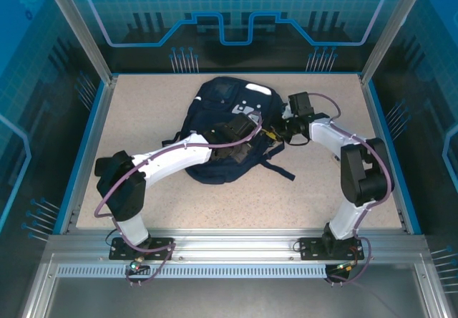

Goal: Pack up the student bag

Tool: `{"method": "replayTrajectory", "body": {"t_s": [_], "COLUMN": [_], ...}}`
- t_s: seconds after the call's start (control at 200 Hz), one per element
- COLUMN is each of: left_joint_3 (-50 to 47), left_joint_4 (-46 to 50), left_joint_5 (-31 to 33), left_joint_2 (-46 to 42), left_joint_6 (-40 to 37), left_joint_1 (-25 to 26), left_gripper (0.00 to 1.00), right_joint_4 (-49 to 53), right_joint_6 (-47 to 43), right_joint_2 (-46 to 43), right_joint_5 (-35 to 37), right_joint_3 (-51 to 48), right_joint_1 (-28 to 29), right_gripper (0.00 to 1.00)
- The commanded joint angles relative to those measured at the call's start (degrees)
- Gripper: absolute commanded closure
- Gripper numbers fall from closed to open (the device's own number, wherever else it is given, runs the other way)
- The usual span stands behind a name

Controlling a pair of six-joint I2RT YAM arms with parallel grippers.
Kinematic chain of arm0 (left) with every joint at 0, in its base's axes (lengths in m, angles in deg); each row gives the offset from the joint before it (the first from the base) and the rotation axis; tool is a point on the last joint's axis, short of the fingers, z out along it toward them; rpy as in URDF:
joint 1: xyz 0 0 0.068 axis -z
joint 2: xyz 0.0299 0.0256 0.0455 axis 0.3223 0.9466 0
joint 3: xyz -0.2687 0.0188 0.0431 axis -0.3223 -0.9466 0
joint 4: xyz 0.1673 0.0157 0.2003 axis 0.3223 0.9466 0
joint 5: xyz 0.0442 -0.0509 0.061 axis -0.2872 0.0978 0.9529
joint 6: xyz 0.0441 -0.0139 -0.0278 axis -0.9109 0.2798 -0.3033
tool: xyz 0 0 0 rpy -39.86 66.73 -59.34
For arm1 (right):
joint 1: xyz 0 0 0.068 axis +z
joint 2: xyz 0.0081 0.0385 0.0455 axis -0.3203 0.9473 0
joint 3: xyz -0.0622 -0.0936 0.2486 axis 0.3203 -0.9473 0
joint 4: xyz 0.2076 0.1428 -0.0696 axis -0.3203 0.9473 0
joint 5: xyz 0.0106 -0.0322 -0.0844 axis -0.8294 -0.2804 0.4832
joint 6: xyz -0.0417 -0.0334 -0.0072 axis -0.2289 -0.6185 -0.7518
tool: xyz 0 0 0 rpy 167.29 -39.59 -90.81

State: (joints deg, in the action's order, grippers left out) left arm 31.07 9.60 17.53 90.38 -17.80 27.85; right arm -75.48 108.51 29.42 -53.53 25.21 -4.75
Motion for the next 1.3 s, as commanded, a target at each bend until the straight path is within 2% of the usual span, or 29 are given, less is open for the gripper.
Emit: {"method": "replayTrajectory", "body": {"t_s": [0.0,0.14,0.305,0.495,0.805,1.036,1.146,1.221,1.296], "left_joint_3": [-0.4,-0.6,-0.7,-0.6,-0.6,-0.7,-0.9,-1.0,-1.5], "left_joint_4": [-1.4,-1.3,-1.2,-1.3,-1.3,-1.4,-1.0,-0.6,-0.7], "left_joint_5": [-1.2,-1.5,-1.7,-1.7,-1.7,-1.5,-1.2,-0.8,-1.1], "left_joint_2": [-2.9,-2.8,-2.8,-2.8,-2.9,-2.7,-2.7,-3.1,-3.7], "left_joint_6": [1.5,1.8,2.0,2.0,2.1,2.4,1.5,0.8,0.3], "left_joint_1": [0.0,0.0,0.0,0.0,0.0,0.0,0.0,0.0,0.0], "left_gripper": [1.0,1.0,1.0,1.0,1.0,1.0,1.0,1.0,1.0], "right_joint_4": [-0.4,-0.9,-0.6,2.4,2.2,-1.9,-2.0,-1.9,-4.1], "right_joint_6": [-1.8,-1.8,-1.1,0.0,-0.5,-6.1,-11.4,-15.4,-17.4], "right_joint_2": [-2.5,-2.3,-1.2,0.2,2.7,0.3,-1.3,-2.7,-4.1], "right_joint_5": [1.4,0.3,-0.1,1.9,-1.2,-8.9,-12.0,-12.1,-12.6], "right_joint_3": [-0.7,-0.7,-0.6,0.2,2.1,-1.7,-3.4,-5.0,-7.5], "right_joint_1": [0.3,0.2,0.3,0.3,0.3,0.3,0.3,0.2,-0.1], "right_gripper": [0.69,0.74,0.74,0.61,0.57,0.4,0.43,0.55,0.58]}}
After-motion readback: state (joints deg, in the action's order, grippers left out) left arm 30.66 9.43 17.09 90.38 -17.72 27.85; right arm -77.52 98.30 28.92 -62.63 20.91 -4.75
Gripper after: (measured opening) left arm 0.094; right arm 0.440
